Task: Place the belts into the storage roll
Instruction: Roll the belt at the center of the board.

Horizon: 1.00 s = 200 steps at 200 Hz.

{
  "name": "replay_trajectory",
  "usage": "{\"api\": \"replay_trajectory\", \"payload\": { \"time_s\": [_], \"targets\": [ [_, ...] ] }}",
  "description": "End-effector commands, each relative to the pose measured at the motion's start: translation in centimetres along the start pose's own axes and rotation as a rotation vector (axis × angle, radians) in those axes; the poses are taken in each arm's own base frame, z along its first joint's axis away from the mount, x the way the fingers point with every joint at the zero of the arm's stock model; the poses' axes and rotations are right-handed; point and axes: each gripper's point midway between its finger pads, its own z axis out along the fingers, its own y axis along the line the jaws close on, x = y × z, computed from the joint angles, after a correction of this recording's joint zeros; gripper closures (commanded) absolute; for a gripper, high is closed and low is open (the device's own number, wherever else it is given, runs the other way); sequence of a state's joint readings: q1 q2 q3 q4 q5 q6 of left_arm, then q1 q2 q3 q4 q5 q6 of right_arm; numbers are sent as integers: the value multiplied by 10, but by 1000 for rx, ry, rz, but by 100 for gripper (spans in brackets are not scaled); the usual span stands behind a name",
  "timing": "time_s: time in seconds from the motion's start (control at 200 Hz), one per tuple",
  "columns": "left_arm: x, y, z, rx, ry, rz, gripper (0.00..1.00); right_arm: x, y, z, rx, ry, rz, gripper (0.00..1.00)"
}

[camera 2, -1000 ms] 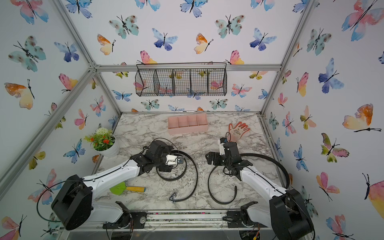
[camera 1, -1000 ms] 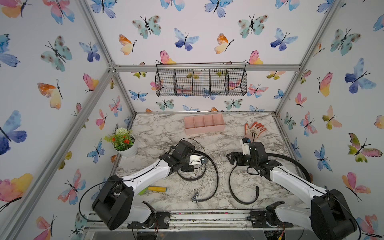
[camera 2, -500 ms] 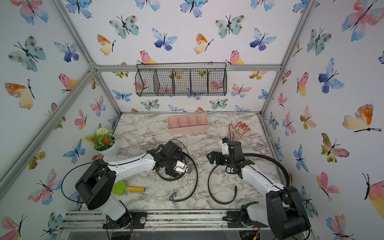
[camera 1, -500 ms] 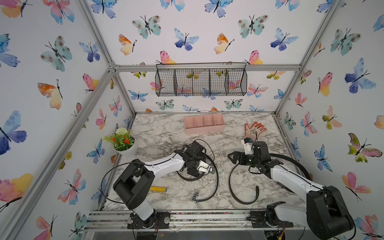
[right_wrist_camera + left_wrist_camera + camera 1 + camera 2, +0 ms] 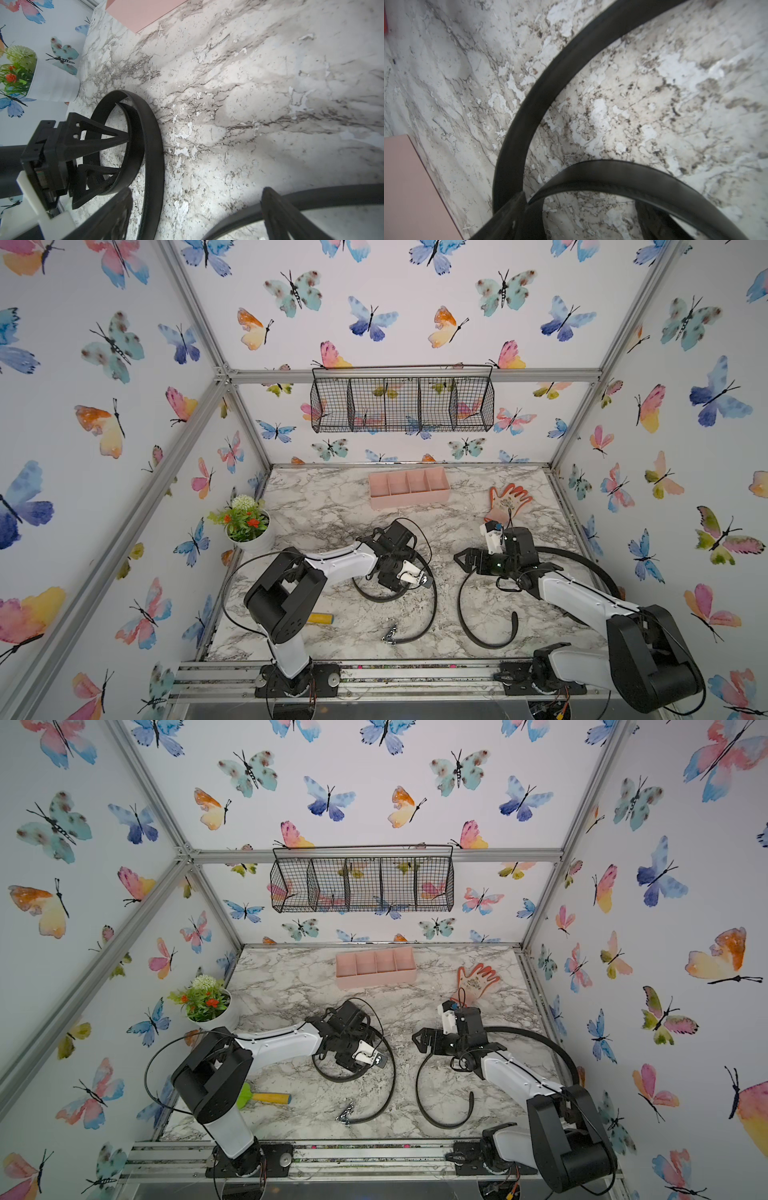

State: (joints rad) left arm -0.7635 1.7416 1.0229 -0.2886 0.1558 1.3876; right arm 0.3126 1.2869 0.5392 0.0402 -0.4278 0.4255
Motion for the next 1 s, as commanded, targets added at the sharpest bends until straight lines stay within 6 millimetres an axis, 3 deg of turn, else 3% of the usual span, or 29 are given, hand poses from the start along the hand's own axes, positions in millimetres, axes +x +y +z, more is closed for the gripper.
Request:
{"api": "replay_trajectory", "payload": {
  "time_s": [0.0, 0.15, 0.3, 0.481, 0.631, 0.751, 0.996],
  "targets": [
    [-2, 3, 10, 9, -9, 19, 19, 4, 0, 2, -23, 12, -1, 2],
    [8, -3, 23, 85, 27, 13, 24, 4, -1, 2, -20, 8, -2, 2],
    [8, 6, 22, 78, 8, -44, 26, 3, -1, 2, -16, 3, -6, 2],
    [13, -8, 10, 102, 41, -89, 45, 1, 0, 1, -17, 1, -8, 2],
    [17, -24, 10, 127, 53, -105, 53, -1, 3, 1, -29, 3, -2, 2],
    [14, -18, 8, 139, 49, -160, 78, -1, 3, 0, -28, 0, 3, 2],
    [12, -3, -9, 68, 59, -315, 91, -4, 6, -4, -27, -6, -14, 2]
  ]
}}
